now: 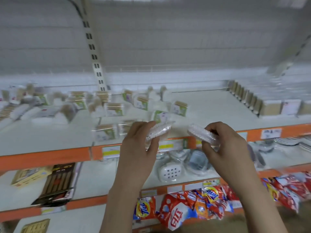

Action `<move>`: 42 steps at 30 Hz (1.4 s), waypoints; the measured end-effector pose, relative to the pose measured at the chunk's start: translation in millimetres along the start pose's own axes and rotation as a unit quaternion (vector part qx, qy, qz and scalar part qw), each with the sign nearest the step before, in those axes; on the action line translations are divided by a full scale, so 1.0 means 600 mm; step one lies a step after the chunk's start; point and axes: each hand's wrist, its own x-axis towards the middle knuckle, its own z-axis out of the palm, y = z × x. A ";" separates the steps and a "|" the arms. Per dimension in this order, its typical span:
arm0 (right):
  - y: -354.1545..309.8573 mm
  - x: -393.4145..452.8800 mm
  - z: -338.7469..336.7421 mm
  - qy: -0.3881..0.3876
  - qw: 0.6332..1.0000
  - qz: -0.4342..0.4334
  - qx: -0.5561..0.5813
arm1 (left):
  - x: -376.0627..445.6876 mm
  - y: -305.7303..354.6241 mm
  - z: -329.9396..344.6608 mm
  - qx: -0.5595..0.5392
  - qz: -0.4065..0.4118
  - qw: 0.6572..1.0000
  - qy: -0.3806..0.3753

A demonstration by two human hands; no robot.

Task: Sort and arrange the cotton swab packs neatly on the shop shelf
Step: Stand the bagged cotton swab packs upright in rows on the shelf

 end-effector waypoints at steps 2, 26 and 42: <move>0.043 -0.006 -0.027 -0.008 1.000 0.008 -0.004 | -0.002 0.034 0.040 -0.002 0.003 1.000 -0.013; 0.225 0.130 -0.069 0.004 0.998 0.031 -0.049 | 0.176 0.082 0.229 -0.018 0.024 0.999 -0.018; 0.420 0.323 -0.094 -0.026 0.994 -0.055 -0.091 | 0.273 0.108 0.400 0.039 0.010 0.999 0.010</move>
